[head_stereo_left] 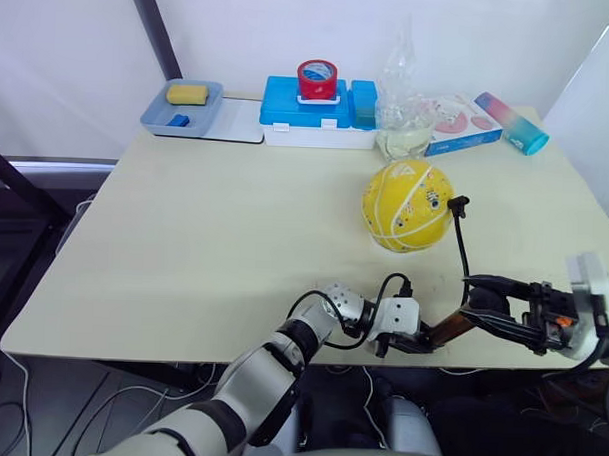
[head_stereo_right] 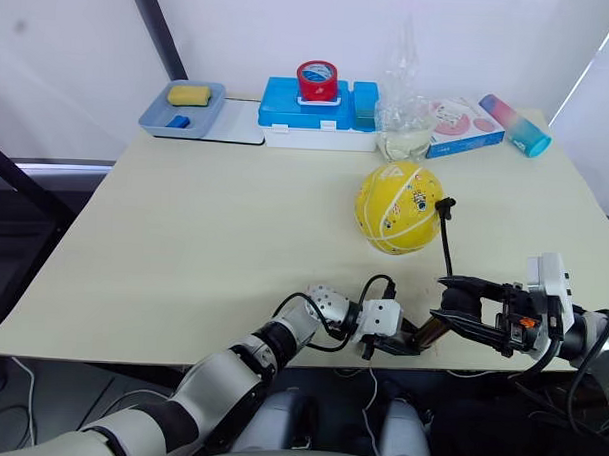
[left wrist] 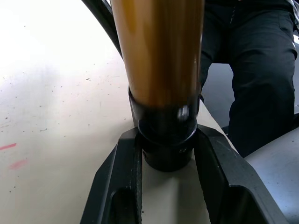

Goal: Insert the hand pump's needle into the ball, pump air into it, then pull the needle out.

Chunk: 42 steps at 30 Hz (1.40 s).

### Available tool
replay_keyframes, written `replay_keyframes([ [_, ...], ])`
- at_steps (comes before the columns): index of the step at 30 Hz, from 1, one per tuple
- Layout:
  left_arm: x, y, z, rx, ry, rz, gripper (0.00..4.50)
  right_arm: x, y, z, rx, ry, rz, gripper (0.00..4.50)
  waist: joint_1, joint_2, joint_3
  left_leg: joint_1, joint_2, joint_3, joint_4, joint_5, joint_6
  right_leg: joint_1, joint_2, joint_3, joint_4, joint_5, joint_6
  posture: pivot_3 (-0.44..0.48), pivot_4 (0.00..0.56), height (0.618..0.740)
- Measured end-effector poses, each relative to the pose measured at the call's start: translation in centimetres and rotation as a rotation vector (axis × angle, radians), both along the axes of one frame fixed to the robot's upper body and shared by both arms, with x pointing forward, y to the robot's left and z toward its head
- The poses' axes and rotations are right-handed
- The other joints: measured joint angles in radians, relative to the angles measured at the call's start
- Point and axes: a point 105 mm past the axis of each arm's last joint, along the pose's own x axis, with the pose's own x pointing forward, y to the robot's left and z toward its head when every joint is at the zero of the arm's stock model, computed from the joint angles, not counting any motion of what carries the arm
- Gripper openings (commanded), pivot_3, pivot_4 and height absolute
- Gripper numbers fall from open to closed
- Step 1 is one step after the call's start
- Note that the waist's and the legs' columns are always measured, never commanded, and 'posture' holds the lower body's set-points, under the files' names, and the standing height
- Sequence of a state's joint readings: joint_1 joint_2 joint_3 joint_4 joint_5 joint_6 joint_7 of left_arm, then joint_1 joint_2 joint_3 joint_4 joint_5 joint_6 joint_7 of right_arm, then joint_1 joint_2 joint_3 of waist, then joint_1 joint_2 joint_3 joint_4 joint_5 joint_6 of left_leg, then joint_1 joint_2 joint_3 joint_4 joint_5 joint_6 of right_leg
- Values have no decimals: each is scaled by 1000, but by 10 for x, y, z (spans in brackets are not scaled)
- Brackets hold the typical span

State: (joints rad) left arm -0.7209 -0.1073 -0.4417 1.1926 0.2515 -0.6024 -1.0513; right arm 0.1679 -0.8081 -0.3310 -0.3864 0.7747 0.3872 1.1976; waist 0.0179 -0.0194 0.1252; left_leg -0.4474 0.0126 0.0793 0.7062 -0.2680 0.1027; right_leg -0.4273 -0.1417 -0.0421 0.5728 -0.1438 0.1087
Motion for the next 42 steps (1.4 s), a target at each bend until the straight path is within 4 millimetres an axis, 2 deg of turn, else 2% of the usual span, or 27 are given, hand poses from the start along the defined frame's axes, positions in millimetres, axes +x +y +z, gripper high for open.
replay_keyframes([
  [3,0,0,0,-2,0,0,1096,0,-1,1,10,4,12,2041,0,0,0,0,0,0,0,0,0,0,0,0,0,0,0,0,150,739],
  [7,0,-1,0,-4,0,-1,1096,-1,-5,13,23,6,23,2041,1,2,1,0,0,0,0,-1,-1,0,0,0,0,0,0,0,150,739],
  [8,0,-1,0,-4,0,-1,1096,-1,-6,21,31,-1,33,2041,1,2,1,0,0,0,0,-1,-2,0,0,0,0,0,0,0,150,739],
  [9,-1,-1,0,-5,0,-1,1096,-4,-10,38,49,-7,44,2041,2,2,1,0,0,0,0,-2,-3,0,0,0,0,0,0,0,150,739],
  [15,0,0,1,-4,0,0,1096,-11,-19,94,78,-44,60,2041,2,2,1,0,0,0,0,-2,-4,0,-1,0,0,0,0,0,150,739],
  [19,0,0,1,-5,-2,-3,1096,-14,-22,110,93,-35,51,2041,1,2,2,-1,0,0,0,-2,-4,0,-1,0,0,0,0,0,150,739],
  [24,0,-1,1,-4,-3,-5,1096,-13,-23,112,95,-5,39,2041,1,2,2,-1,0,0,0,-2,-3,-1,-1,0,0,0,0,0,150,739],
  [28,0,0,1,-2,-1,-5,1096,-14,-22,101,65,-13,36,2041,2,1,1,-1,0,0,0,-2,-3,0,0,0,0,0,0,0,150,739],
  [29,0,0,1,-2,-2,-5,1096,-13,-21,89,47,7,36,2041,1,1,1,-1,0,0,0,-2,-3,0,0,0,0,0,0,0,150,739],
  [31,0,0,1,-1,-2,-5,1096,-11,-20,81,41,3,32,2041,0,0,0,0,0,0,0,-2,-3,0,0,0,0,0,0,0,150,739],
  [35,0,0,0,2,-1,-5,1096,-8,-13,37,8,11,46,2041,0,-1,0,0,0,-1,0,-2,-3,0,0,-1,0,0,0,0,150,739],
  [39,0,0,0,2,-1,-4,1096,-5,-9,21,-10,5,47,2041,0,-2,-1,0,0,-2,0,-1,-3,1,0,-1,0,0,-1,0,150,739],
  [42,0,0,0,3,0,-5,1096,-1,-1,-4,-16,5,42,2041,0,-1,-1,0,0,-2,0,-1,-3,1,0,-1,0,0,-1,0,150,739],
])
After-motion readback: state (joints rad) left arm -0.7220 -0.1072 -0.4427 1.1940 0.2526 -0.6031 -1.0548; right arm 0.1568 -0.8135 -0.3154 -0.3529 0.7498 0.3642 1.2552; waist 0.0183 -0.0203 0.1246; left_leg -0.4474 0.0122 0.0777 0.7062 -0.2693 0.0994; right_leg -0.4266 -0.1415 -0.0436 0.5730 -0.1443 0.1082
